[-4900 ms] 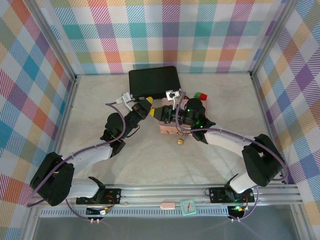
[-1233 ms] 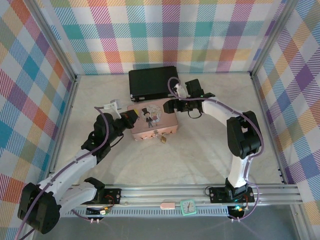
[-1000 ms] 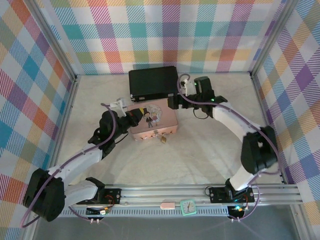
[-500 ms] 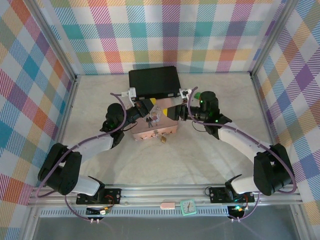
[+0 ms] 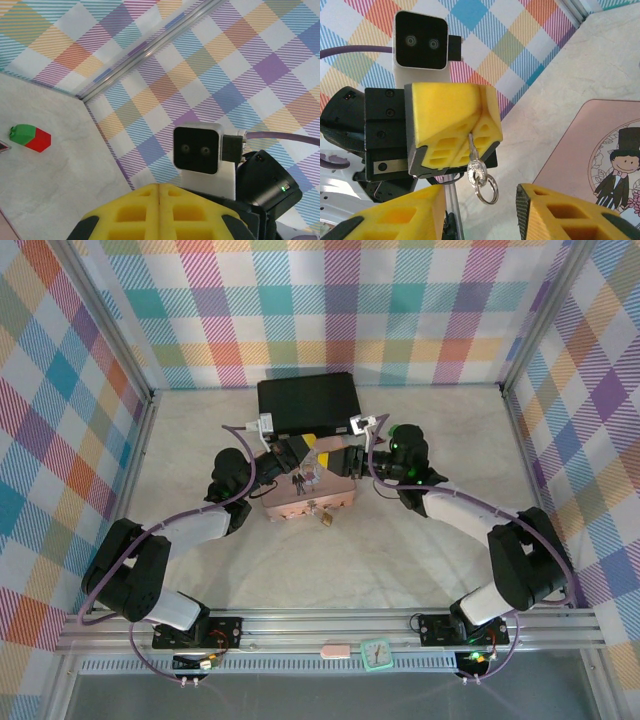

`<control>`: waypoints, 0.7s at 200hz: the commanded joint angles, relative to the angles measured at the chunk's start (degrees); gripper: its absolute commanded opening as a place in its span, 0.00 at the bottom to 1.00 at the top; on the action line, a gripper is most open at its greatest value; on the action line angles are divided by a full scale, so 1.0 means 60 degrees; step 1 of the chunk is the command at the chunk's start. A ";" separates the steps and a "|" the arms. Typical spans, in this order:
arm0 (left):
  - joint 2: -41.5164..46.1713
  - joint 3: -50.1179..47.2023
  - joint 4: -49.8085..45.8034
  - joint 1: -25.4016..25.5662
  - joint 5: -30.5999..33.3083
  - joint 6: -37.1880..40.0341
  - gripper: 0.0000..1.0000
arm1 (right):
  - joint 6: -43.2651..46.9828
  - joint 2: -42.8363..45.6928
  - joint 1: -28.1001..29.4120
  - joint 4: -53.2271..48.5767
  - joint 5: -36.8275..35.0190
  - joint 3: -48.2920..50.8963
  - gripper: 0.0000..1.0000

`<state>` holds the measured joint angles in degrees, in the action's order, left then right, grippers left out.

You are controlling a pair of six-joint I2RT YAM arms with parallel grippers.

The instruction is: Unlock the padlock with the key

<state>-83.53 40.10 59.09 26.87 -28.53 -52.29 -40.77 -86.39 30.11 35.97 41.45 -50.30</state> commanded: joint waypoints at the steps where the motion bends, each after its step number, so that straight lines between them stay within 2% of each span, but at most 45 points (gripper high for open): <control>1: 0.0235 0.0065 0.0630 0.0062 -0.0182 -0.0084 0.00 | -0.0177 -0.0072 0.0080 0.0762 0.0166 -0.0157 0.41; 103: 0.0313 -0.0135 0.1013 0.0090 -0.0128 -0.0264 0.00 | -0.0631 -0.0537 0.0206 0.1389 0.0371 -0.0401 0.25; 140: 0.0305 -0.0235 0.1152 0.0120 -0.0114 -0.0323 0.00 | -0.0724 -0.0573 0.0233 0.1546 0.0299 -0.0435 0.26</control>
<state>-83.24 39.57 60.93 26.94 -28.47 -53.63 -44.45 -89.36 31.11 41.67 42.54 -51.00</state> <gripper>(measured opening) 0.049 0.256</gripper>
